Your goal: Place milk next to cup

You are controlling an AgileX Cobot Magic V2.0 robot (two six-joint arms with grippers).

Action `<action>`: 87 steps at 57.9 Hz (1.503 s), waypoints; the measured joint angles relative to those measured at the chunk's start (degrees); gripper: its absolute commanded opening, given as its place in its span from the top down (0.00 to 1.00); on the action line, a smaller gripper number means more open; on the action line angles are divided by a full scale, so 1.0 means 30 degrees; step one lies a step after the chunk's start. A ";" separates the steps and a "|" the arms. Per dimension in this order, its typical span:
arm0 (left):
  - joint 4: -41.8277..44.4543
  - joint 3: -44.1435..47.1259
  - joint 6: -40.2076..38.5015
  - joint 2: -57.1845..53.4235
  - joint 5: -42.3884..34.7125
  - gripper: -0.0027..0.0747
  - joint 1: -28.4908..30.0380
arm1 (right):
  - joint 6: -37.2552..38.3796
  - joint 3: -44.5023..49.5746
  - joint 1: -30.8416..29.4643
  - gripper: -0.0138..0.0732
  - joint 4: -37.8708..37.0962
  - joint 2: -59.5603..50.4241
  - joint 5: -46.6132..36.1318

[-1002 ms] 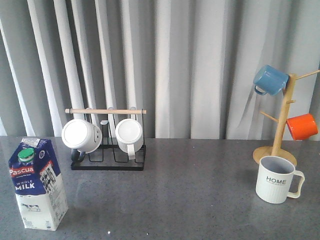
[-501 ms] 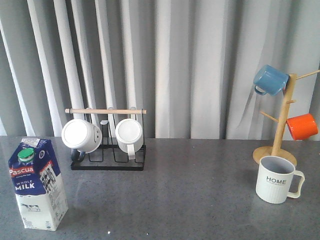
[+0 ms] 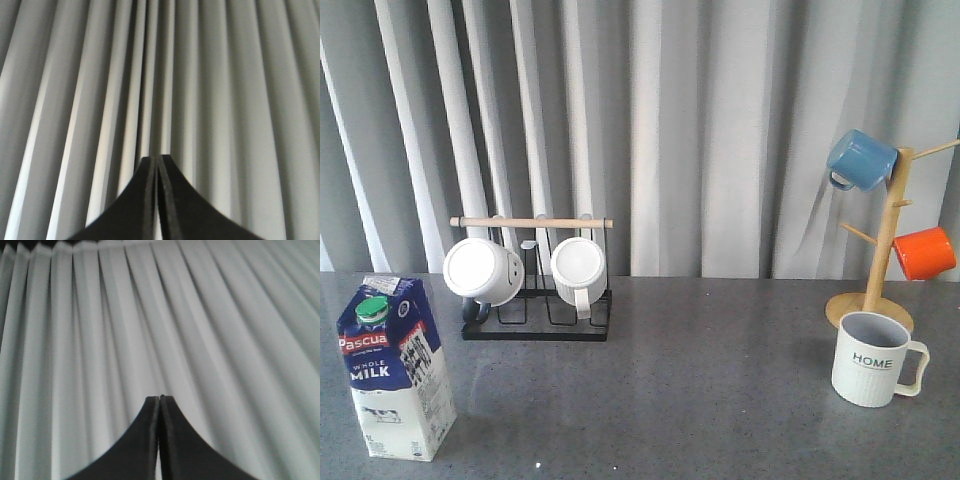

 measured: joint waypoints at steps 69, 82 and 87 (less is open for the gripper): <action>-1.0676 -0.9715 0.8502 2.1345 -0.1221 0.79 0.0000 | -0.0888 -0.9456 0.0000 0.60 -0.3755 1.6079 1.3919; -0.9497 -1.0062 0.8786 2.1524 -0.0737 0.42 0.0000 | -0.0963 -0.9456 0.0000 0.24 -0.3848 1.6387 1.3860; -0.9311 -1.0608 0.8793 2.1710 0.0222 0.29 0.0000 | -0.0963 -0.9456 0.0000 0.16 -0.3848 1.6387 1.3846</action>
